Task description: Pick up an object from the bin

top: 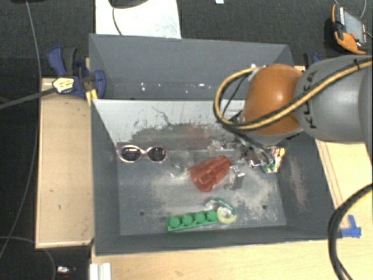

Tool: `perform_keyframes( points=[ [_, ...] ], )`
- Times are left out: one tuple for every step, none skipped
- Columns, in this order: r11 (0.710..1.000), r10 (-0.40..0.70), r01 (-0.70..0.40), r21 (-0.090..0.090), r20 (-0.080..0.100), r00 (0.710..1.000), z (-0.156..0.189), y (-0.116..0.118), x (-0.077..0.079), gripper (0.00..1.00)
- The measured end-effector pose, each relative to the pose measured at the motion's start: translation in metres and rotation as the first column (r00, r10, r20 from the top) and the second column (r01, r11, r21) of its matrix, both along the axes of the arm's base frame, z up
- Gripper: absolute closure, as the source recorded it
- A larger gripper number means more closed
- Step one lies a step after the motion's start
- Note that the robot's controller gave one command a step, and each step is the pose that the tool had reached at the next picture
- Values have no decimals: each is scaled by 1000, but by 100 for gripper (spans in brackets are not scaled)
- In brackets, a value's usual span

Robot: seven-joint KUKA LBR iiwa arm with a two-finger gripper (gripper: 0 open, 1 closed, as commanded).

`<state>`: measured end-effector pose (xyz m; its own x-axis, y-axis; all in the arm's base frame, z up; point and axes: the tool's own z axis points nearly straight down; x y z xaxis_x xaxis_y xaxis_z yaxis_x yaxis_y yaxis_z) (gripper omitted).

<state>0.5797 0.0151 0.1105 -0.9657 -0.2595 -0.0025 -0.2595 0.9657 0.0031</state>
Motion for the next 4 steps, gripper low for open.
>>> perform_keyframes(
  points=[
    [991,136,-136,-12,12,991,-41,-19,6,0],
    [983,182,-182,1,2,983,-40,50,12,100],
    [983,183,-183,1,3,983,-40,50,12,100],
    [983,183,-183,1,3,983,-39,50,12,100]
  ],
)
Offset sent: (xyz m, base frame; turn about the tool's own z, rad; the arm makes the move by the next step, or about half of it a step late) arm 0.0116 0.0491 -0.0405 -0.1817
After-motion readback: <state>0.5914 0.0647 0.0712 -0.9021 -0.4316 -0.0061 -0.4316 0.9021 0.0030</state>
